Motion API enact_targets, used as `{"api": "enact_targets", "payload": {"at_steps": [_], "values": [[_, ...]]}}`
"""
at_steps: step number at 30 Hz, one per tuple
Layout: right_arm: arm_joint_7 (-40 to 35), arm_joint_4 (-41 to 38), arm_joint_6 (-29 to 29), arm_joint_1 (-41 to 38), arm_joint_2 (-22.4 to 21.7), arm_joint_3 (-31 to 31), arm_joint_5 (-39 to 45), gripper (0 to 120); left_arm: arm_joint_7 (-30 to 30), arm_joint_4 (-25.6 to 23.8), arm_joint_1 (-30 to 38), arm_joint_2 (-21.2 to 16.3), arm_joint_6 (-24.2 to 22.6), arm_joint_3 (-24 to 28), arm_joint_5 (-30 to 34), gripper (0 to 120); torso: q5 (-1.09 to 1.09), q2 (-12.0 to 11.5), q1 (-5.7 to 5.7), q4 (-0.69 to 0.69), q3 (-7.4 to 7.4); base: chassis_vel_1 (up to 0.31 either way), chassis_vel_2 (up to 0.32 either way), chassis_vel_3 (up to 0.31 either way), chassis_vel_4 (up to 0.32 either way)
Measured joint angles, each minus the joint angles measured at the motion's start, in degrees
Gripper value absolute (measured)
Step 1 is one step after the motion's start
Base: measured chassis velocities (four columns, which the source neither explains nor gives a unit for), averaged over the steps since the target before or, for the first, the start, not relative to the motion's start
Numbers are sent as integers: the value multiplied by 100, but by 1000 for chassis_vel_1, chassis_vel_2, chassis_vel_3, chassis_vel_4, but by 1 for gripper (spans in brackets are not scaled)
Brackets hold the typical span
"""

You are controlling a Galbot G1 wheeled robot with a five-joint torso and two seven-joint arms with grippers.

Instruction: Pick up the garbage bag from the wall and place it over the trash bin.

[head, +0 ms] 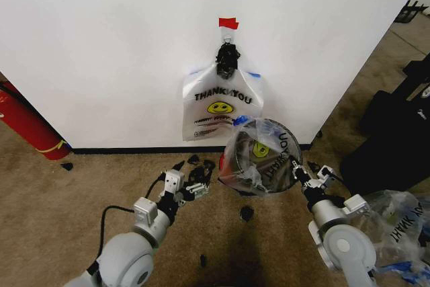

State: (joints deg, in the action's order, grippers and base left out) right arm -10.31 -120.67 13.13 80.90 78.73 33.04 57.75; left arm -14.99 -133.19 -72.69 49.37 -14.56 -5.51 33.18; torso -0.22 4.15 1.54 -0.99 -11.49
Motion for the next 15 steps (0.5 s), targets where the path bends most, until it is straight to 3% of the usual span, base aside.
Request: {"api": "enact_targets", "payload": {"at_steps": [5, 8, 15], "values": [[-201, -208, -7, 63, 81, -105, -531, 0, -149, -209, 425, -322, -319, 181, 412, 68, -1, 0, 0, -1, 0, 0, 0, 0, 0], [-254, -271, -115, 117, 149, -197, -1292, 0, -199, -293, 977, -537, -560, 391, 772, 54, -1, 0, 0, -1, 0, 0, 0, 0, 0], [-30, -332, -501, 237, 291, -356, -2628, 0, -57, -357, 1362, -761, -694, 683, 683, 32, 0, 0, 0, 0, 0, 0, 0, 0, 0]]}}
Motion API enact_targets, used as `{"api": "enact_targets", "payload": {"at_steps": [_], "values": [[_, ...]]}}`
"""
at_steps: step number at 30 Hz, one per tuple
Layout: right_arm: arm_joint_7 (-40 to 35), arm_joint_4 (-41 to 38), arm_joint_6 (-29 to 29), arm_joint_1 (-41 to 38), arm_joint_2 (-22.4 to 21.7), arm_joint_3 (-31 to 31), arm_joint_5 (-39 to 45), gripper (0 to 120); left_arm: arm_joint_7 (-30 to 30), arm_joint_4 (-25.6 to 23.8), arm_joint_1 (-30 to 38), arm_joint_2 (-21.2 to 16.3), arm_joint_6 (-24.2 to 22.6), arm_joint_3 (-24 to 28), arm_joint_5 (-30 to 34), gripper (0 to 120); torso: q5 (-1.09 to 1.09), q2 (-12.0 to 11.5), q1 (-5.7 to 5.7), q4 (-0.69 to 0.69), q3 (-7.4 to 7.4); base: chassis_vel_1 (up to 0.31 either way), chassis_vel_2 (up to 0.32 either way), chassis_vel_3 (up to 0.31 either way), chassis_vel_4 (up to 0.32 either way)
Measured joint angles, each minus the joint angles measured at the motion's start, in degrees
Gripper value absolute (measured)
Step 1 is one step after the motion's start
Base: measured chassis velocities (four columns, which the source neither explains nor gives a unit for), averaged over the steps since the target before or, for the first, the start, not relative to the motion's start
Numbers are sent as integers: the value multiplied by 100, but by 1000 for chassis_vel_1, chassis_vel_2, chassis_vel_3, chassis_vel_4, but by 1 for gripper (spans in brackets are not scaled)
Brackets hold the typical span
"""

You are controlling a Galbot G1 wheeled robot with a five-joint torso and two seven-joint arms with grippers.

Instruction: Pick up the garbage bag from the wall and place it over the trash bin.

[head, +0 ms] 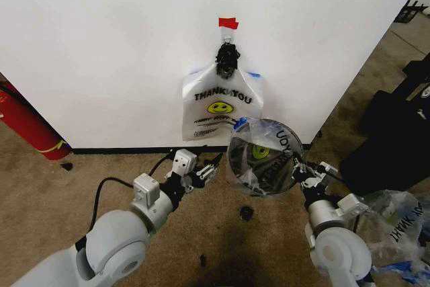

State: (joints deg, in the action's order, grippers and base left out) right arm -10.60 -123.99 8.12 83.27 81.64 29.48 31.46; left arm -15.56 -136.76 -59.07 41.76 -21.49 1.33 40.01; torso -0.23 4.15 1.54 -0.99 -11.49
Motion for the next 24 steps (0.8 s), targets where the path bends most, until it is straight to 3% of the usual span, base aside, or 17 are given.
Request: {"api": "enact_targets", "payload": {"at_steps": [9, 14, 18, 24], "values": [[89, -70, -438, 108, 282, -272, -1084, 0, -119, 54, 613, -98, -358, 672, 539, 1, 0, 0, 0, 0, 0, 0, 0, 0, 0], [304, -64, -795, 278, 439, -326, -1844, 0, -622, 376, 1519, 481, -1007, 1364, 1246, 0, 1, 0, 0, -1, 0, 0, 0, 0, 0], [367, -68, -946, 336, 484, -334, -2139, 0, -766, 498, 1735, 666, -1142, 1580, 1383, 0, 1, 0, 0, -1, 0, 0, 0, 0, 0], [421, -81, -1275, 443, 513, -360, -2559, 0, -1114, 1062, 2119, 1099, -1196, 2057, 1562, 0, 1, 0, 0, 0, 0, 0, 0, 0, 0]]}}
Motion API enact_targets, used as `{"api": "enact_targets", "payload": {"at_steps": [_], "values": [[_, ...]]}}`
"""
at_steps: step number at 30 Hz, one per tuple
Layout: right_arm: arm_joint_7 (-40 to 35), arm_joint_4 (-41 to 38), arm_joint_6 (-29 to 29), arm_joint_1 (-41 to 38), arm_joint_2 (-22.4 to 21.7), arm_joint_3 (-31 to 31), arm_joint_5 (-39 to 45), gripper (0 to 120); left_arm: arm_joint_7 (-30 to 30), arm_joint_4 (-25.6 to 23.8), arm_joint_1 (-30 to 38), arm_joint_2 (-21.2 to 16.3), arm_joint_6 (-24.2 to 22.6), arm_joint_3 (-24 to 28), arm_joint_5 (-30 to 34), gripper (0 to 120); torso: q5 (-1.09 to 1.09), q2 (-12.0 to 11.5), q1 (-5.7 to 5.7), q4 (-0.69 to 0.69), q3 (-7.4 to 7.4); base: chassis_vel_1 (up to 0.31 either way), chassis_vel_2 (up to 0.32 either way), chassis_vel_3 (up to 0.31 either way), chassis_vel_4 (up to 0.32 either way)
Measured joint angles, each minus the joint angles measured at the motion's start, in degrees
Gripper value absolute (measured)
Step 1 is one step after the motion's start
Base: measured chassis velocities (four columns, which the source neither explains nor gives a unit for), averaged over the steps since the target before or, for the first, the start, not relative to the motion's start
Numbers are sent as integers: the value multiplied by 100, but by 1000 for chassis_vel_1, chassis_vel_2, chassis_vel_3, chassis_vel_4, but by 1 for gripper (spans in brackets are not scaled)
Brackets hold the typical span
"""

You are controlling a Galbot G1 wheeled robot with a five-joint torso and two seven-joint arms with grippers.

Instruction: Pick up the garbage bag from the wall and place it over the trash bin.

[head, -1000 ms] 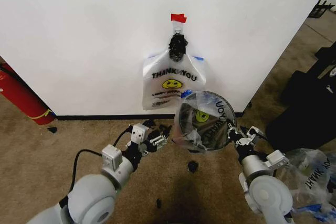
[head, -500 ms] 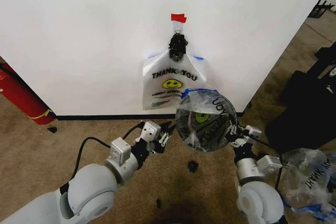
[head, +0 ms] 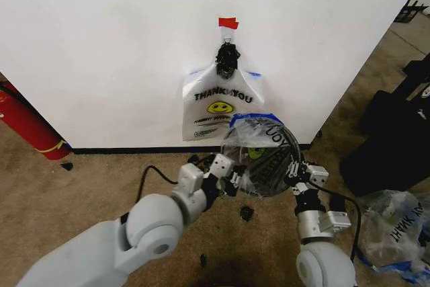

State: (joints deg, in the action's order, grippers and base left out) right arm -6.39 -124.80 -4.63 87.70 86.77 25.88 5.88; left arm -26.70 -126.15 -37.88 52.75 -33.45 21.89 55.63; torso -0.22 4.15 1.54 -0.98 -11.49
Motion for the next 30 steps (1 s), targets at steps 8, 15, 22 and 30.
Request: {"api": "enact_targets", "payload": {"at_steps": [8, 15, 22, 30], "values": [[165, -117, -61, 168, 50, -4, -96, 0, -327, 637, 151, 663, -22, 70, -515, 0, 0, 0, 0, 0, 0, 0, 0, 0, 0], [221, -173, -103, 217, 64, -25, -175, 0, -431, 953, 317, 938, -27, 231, -706, 0, 0, 0, 0, 0, 0, 0, 0, 0, 0], [273, -233, -163, 338, 48, -96, -349, 0, -516, 1298, 587, 1356, -23, 517, -745, 0, 0, 0, 0, 0, 0, 0, 0, 0, 0], [288, -257, -187, 342, 29, -91, -410, 0, -653, 1592, 736, 1622, -78, 674, -462, 0, 0, 0, 0, 0, 0, 0, 0, 0, 0]]}}
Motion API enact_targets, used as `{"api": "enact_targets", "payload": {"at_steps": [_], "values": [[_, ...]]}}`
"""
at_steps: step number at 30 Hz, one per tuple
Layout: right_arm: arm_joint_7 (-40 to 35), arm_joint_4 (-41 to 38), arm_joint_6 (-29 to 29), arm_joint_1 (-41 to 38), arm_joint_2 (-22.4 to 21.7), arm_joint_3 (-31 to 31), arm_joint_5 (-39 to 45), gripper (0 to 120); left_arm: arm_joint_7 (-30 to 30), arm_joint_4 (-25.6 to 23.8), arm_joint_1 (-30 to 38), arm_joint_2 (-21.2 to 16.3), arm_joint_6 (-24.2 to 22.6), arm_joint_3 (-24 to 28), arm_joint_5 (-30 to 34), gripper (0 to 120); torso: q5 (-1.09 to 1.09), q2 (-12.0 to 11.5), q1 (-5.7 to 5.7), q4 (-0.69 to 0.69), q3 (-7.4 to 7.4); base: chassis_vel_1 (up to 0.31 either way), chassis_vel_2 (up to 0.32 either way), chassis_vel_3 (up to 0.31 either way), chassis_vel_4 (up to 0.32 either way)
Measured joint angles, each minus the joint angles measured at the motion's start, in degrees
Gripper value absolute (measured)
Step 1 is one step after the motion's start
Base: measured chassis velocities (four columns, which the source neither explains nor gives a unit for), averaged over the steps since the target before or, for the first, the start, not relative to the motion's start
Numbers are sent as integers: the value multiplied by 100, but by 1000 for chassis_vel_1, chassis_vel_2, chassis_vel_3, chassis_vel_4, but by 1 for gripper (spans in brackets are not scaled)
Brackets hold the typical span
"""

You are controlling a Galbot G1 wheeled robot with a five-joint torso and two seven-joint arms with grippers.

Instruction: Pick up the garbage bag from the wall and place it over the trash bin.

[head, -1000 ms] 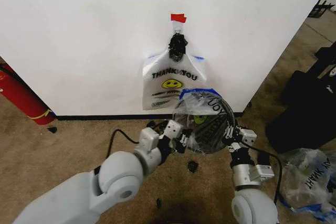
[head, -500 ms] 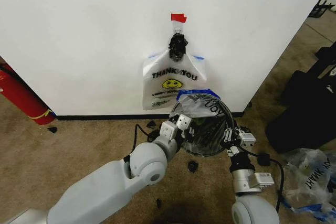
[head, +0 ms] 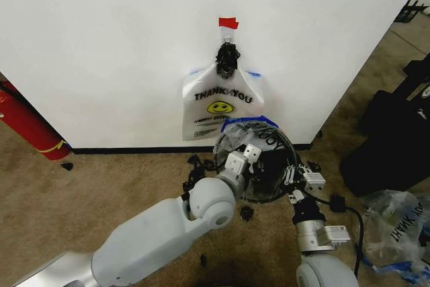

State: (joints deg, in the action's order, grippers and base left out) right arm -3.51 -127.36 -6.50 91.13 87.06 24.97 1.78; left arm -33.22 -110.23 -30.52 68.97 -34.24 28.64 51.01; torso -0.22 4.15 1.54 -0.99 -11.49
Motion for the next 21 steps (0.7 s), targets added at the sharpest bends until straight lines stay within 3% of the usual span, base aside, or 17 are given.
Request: {"api": "enact_targets", "payload": {"at_steps": [21], "values": [[171, -96, -206, 142, -74, -19, -225, 0, -246, 771, 411, 467, -9, 132, 614, 0, 0, 0, 0, 0, 0, 0, 0, 0, 0]]}}
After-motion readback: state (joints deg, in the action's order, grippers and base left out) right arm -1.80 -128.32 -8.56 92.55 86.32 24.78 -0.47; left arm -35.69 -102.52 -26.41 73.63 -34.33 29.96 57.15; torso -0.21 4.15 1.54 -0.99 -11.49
